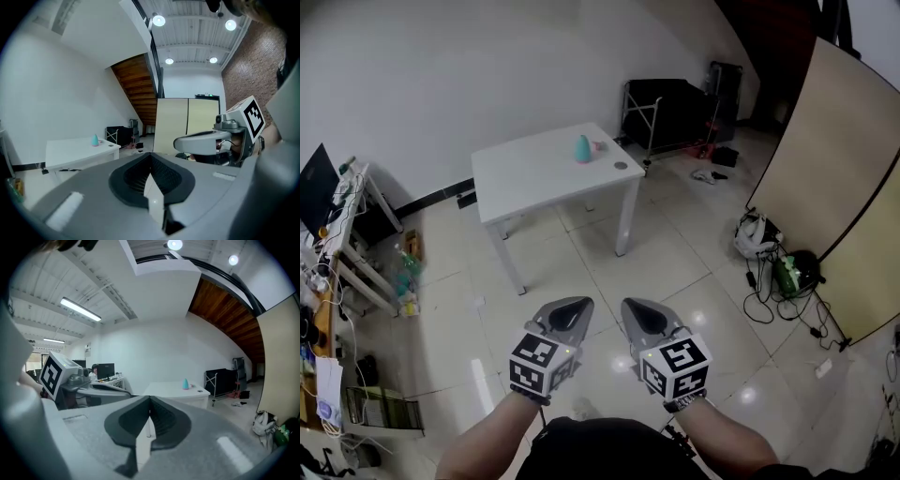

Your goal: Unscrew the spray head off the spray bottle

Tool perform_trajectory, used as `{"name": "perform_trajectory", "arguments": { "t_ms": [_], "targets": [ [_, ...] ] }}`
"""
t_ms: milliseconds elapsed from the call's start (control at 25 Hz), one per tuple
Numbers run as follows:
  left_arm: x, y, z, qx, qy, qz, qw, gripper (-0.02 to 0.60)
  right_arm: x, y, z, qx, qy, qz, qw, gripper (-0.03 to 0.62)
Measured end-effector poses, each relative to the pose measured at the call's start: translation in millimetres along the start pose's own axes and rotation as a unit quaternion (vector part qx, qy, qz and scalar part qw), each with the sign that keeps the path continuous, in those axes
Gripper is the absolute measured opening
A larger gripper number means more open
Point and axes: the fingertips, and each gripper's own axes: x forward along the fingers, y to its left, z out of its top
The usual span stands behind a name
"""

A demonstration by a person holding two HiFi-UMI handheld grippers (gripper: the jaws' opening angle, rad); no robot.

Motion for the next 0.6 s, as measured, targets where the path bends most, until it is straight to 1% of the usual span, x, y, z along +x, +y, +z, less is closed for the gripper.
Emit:
{"name": "perform_trajectory", "arguments": {
  "t_ms": [280,600],
  "targets": [
    [6,49,8,0.0,-0.005,-0.012,0.9999,0.015,46,3,14,-0.005,0.001,-0.015,1.0,-0.008],
    [14,83,14,-0.004,-0.011,-0.016,0.9998,0.015,80,3,22,-0.011,0.008,-0.018,1.0,-0.008]
  ]
}}
